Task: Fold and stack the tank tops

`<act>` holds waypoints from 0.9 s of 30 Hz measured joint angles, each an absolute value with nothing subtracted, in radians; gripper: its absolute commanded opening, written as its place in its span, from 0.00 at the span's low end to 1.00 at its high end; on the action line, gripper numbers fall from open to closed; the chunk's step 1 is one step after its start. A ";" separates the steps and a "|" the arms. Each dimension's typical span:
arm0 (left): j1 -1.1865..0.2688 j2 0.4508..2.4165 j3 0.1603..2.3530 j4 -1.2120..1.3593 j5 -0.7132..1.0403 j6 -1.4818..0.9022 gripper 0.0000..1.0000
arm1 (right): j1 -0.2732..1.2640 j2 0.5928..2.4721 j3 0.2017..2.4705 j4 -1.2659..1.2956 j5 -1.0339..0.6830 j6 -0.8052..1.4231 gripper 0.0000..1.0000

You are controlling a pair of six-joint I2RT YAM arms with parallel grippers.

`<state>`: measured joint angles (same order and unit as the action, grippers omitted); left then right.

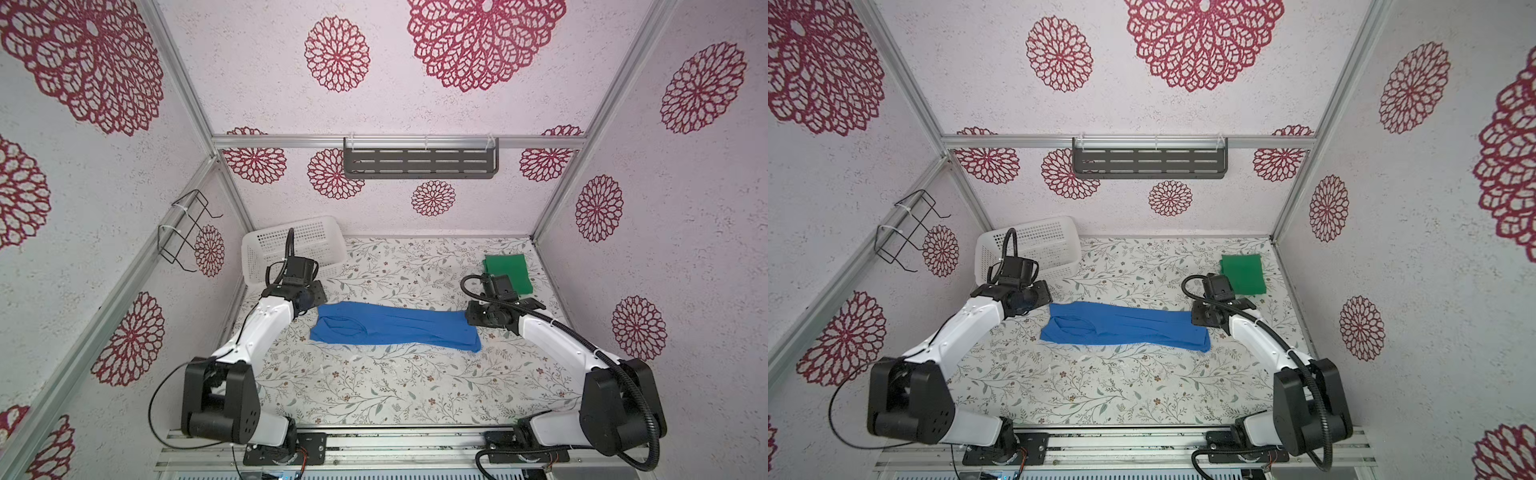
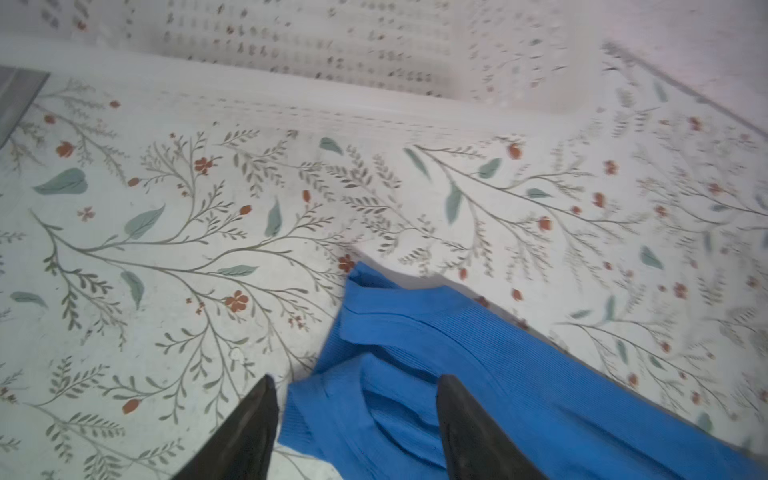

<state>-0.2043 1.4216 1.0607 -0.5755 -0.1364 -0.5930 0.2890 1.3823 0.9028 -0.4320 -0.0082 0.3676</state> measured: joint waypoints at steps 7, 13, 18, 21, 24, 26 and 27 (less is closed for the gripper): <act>-0.503 1.467 0.940 -0.506 -0.014 -0.764 0.58 | 0.201 1.481 0.903 -0.439 -0.049 0.360 0.37; -0.585 1.593 0.917 -0.424 0.022 -0.869 0.56 | 0.197 1.593 0.908 -0.400 -0.086 0.360 0.31; -0.596 1.647 0.923 -0.369 0.034 -0.909 0.49 | 0.197 1.634 0.929 -0.373 -0.101 0.352 0.13; -0.598 1.676 0.939 -0.349 0.036 -0.918 0.38 | 0.197 1.636 0.944 -0.365 -0.102 0.341 0.04; -0.599 1.707 0.956 -0.340 0.034 -0.920 0.22 | 0.197 1.643 0.972 -0.364 -0.101 0.327 0.00; -0.599 1.713 0.963 -0.340 0.029 -0.921 0.11 | 0.197 1.650 0.992 -0.365 -0.097 0.313 0.00; -0.599 1.713 0.965 -0.342 0.024 -0.914 0.06 | 0.197 1.653 1.003 -0.369 -0.090 0.305 0.00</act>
